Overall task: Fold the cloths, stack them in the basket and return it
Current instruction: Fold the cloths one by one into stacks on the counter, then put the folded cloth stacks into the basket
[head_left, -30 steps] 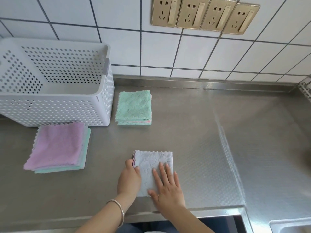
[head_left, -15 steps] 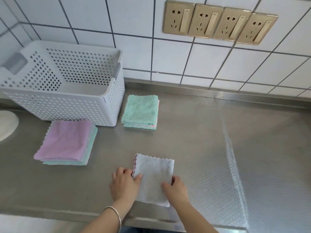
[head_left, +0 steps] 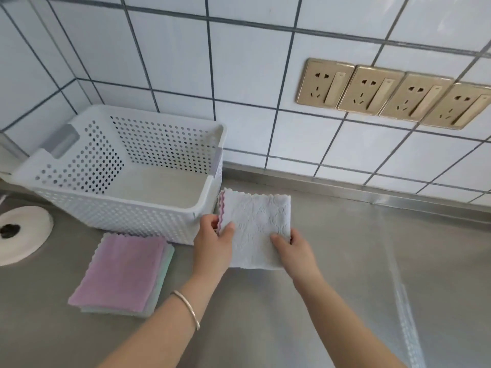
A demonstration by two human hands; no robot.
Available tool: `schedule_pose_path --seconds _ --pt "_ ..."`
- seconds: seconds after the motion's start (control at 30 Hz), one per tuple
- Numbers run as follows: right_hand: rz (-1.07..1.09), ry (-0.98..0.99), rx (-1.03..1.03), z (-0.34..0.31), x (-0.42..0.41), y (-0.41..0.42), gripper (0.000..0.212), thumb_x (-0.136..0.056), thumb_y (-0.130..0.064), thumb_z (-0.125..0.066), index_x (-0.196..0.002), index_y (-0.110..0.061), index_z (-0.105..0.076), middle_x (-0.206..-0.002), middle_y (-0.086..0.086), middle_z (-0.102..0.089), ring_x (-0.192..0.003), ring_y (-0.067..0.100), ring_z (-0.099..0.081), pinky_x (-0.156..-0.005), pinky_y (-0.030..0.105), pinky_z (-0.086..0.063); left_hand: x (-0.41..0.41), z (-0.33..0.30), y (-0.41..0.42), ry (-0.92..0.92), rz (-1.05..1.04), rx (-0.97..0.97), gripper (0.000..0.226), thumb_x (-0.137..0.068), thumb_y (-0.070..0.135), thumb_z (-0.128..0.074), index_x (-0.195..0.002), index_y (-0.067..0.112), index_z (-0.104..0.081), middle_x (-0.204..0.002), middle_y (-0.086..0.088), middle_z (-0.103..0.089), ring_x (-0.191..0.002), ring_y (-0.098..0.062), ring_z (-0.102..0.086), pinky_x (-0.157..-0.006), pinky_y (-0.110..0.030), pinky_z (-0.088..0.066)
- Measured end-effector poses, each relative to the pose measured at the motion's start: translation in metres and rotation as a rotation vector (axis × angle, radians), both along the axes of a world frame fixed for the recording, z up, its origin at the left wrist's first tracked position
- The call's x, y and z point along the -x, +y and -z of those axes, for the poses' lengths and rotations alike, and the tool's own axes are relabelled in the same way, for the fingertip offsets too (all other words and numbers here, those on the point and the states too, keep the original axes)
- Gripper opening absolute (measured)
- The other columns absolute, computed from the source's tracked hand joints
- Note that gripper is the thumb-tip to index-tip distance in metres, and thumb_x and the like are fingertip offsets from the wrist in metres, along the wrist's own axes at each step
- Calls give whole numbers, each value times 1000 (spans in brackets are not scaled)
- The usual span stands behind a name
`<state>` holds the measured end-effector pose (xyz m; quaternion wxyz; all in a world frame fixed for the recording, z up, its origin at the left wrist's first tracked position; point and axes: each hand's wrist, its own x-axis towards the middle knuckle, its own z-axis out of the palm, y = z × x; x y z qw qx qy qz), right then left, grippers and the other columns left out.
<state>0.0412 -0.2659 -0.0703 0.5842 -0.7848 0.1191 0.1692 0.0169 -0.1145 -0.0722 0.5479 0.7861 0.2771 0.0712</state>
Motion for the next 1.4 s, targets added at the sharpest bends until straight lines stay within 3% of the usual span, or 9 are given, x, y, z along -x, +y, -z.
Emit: schedule_pose_path --seconds 0.2,0.33,0.5,0.6,0.73,1.0,1.2,1.33,1.4 --pt "89 93 152 33 -60 29 5 -89 -22 -52 -90 -17 -52 -83 0 -58 -76 20 -55 -60 27 -43 -68 38 13 103 32 -165 22 -88 17 -58 -103 8 -46 -102 -11 -60 -94 -30 -58 -78 -30 -42" --pt "106 208 314 48 -65 35 30 -86 -28 -51 -111 -12 -48 -85 -2 -54 -83 22 -55 -68 29 -44 -80 64 11 169 84 -262 32 -85 12 -58 -115 9 -49 -117 -12 -55 -110 -31 -53 -94 -38 -44" --pt "220 139 484 52 -82 39 61 -88 -47 -46 -138 -15 -31 -139 5 -39 -125 26 -43 -93 39 -38 -81 78 5 190 181 -499 58 -84 22 -59 -135 6 -37 -136 -14 -41 -124 -32 -41 -104 -40 -34" --pt "194 258 460 65 -94 43 69 -90 -58 -34 -142 -12 -29 -145 7 -32 -132 28 -36 -104 43 -31 -86 83 7 212 196 -379 67 -87 30 -56 -142 5 -26 -142 -15 -38 -131 -33 -36 -109 -39 -27" --pt "234 372 412 85 -91 44 68 -91 -58 -28 -136 -8 -36 -139 11 -38 -127 29 -40 -103 44 -33 -89 96 15 329 227 -269 71 -90 40 -51 -143 1 -24 -144 -21 -34 -134 -34 -33 -112 -40 -23" --pt "119 427 442 91 -93 42 69 -94 -56 -25 -130 -3 -47 -133 16 -51 -122 32 -48 -98 37 -38 -95 116 26 414 253 -130 59 -82 43 -59 -123 2 -49 -123 -20 -58 -115 -38 -53 -99 -44 -43" --pt "83 464 474 90 -44 36 74 -92 -59 -25 -131 0 -47 -134 18 -49 -123 33 -46 -104 39 -38 -61 124 25 485 364 -238 47 -85 44 -53 -110 4 -57 -111 -16 -64 -103 -35 -59 -87 -38 -50" --pt "121 469 375 83 -8 23 65 -95 -53 -29 -128 -1 -50 -129 16 -53 -117 30 -51 -87 30 -38 -27 118 18 515 404 -173 50 -84 46 -51 -118 9 -54 -120 -13 -60 -109 -32 -57 -94 -39 -48" --pt "138 478 286 79 9 17 66 -94 -54 -32 -130 0 -47 -131 16 -53 -119 31 -51 -91 30 -39 -13 112 15 509 407 -162 52 -83 47 -50 -121 11 -54 -123 -12 -58 -111 -31 -57 -95 -38 -47"
